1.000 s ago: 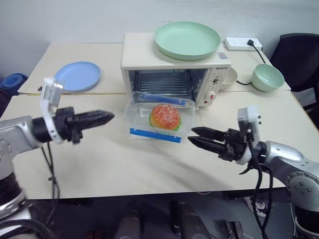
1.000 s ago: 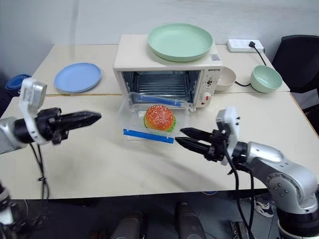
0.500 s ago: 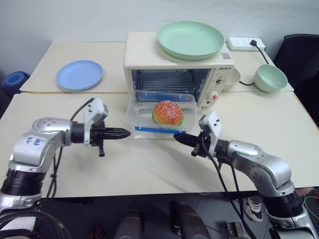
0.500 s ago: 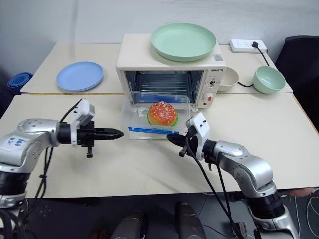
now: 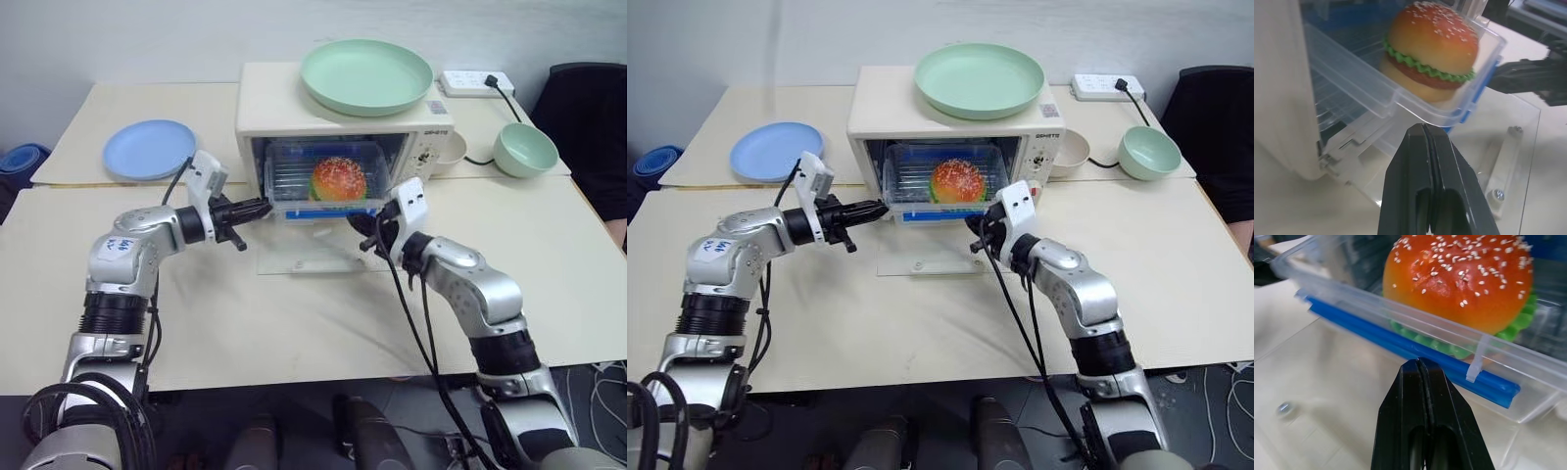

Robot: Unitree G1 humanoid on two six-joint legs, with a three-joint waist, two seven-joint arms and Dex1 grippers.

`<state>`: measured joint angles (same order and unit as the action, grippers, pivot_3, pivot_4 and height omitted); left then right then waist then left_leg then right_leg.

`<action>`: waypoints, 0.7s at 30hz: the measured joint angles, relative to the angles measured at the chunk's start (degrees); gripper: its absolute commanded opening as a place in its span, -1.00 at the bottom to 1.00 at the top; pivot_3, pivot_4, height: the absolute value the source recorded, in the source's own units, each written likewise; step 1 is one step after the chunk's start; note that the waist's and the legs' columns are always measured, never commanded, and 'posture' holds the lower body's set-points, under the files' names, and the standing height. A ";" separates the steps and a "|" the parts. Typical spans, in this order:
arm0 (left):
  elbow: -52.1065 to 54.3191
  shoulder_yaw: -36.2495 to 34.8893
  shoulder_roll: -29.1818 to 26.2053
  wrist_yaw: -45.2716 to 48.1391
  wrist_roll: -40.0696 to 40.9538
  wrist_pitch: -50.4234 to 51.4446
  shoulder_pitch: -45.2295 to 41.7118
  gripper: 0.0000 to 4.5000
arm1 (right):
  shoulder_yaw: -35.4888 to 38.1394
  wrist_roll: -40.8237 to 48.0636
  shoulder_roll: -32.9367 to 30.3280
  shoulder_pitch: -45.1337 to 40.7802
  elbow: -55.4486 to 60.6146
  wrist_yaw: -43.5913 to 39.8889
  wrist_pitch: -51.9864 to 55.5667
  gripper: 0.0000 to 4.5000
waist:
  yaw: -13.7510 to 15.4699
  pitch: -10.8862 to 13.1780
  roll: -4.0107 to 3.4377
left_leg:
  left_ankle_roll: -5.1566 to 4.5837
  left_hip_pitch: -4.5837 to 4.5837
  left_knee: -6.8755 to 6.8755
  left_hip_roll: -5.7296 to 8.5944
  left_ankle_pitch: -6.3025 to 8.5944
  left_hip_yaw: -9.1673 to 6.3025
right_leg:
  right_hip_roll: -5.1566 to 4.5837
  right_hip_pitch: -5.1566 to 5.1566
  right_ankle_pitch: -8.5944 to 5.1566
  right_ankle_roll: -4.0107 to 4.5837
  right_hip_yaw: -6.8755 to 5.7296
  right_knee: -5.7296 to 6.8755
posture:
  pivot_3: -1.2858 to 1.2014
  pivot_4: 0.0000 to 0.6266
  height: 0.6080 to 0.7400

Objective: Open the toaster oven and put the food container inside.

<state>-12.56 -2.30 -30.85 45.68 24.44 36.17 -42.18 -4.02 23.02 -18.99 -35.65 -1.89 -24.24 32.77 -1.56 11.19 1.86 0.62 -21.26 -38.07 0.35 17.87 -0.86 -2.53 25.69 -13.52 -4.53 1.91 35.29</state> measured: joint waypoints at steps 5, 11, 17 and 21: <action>-1.08 -0.13 1.45 -1.00 0.08 -0.35 -0.22 -1.00 | 0.47 -2.88 1.94 -3.62 -6.97 0.74 -4.01 -0.98 | -0.09 0.00 0.00 | 0.02 0.01 0.05 -0.03 -0.01 -0.05 | 0.04 0.02 0.00 0.01 0.02 0.04 | 0.03 -0.52 1.00; 9.94 -1.84 -3.62 7.13 7.35 6.01 5.06 -1.00 | 0.85 -3.78 2.10 -3.83 -7.97 -0.52 -5.26 -0.98 | -0.67 0.00 -0.01 | 0.05 0.01 0.11 -0.09 0.01 0.01 | 0.07 0.08 -0.02 0.03 0.15 0.03 | 0.03 -0.52 1.00; 10.61 -0.56 -0.09 2.67 5.05 4.59 5.13 -1.00 | 1.07 -4.03 2.33 -3.83 -7.99 -1.40 -5.31 -0.98 | 0.30 -0.01 -0.04 | 0.03 0.10 0.00 0.01 -0.06 -0.15 | -0.02 -0.10 -0.03 0.05 0.08 -0.14 | 0.03 -0.52 1.00; 1.53 -0.67 7.85 -8.01 -0.52 -1.99 0.59 -1.00 | 1.05 -4.11 3.15 -4.10 -8.50 -1.55 -5.62 -0.98 | 0.27 -0.01 -0.04 | 0.01 0.02 -0.02 0.02 -0.07 -0.09 | 0.02 -0.08 0.08 -0.01 -0.02 -0.15 | 0.03 -0.52 1.00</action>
<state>-11.04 -2.97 -23.00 37.67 23.92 34.18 -41.59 -2.97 18.91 -15.84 -39.75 -10.39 -25.79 27.14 -1.29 11.18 1.83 0.63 -21.24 -38.09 0.37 17.80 -0.95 -2.52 25.61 -13.44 -4.54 1.89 35.13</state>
